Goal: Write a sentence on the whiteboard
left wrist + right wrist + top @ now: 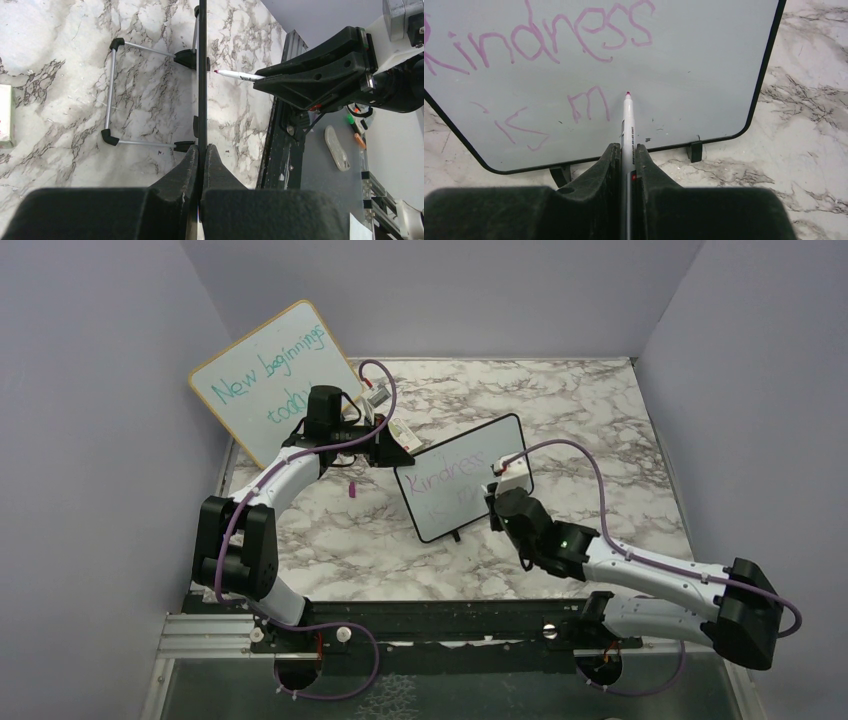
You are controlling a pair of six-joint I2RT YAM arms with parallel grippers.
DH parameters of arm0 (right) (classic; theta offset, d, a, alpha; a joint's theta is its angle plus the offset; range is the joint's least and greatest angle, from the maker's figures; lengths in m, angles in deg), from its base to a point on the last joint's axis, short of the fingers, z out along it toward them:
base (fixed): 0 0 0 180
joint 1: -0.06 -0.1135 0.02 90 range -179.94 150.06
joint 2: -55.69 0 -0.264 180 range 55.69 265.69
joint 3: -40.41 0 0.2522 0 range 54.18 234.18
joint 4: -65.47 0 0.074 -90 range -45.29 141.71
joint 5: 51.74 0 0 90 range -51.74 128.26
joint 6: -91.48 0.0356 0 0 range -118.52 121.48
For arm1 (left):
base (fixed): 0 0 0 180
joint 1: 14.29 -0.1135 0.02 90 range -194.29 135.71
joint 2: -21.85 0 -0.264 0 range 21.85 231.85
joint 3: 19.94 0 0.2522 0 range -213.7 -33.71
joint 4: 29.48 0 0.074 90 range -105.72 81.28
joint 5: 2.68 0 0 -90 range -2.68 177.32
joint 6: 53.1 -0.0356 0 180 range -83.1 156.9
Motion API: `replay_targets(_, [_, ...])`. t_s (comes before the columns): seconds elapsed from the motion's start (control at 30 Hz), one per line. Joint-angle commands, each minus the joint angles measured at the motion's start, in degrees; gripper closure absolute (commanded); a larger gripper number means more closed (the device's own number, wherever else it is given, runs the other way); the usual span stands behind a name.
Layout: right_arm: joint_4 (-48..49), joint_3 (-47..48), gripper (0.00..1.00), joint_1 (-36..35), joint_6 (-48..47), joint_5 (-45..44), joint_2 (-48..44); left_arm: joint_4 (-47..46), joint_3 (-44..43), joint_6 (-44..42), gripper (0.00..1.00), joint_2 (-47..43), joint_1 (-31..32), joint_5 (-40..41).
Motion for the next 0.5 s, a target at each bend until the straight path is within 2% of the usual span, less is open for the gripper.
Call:
replay_targets(0.0, [3.47,-0.65,1.0,0.76,-1.18,-0.51,0.93,3.99,0.86,-1.44,1.0,2.21,0.5,3.32])
replay_targets(0.47, [6.03,0.2,1.0,1.19,-1.86,-0.06,4.62,3.99,0.79,-1.4,1.0,2.31,0.63,3.04])
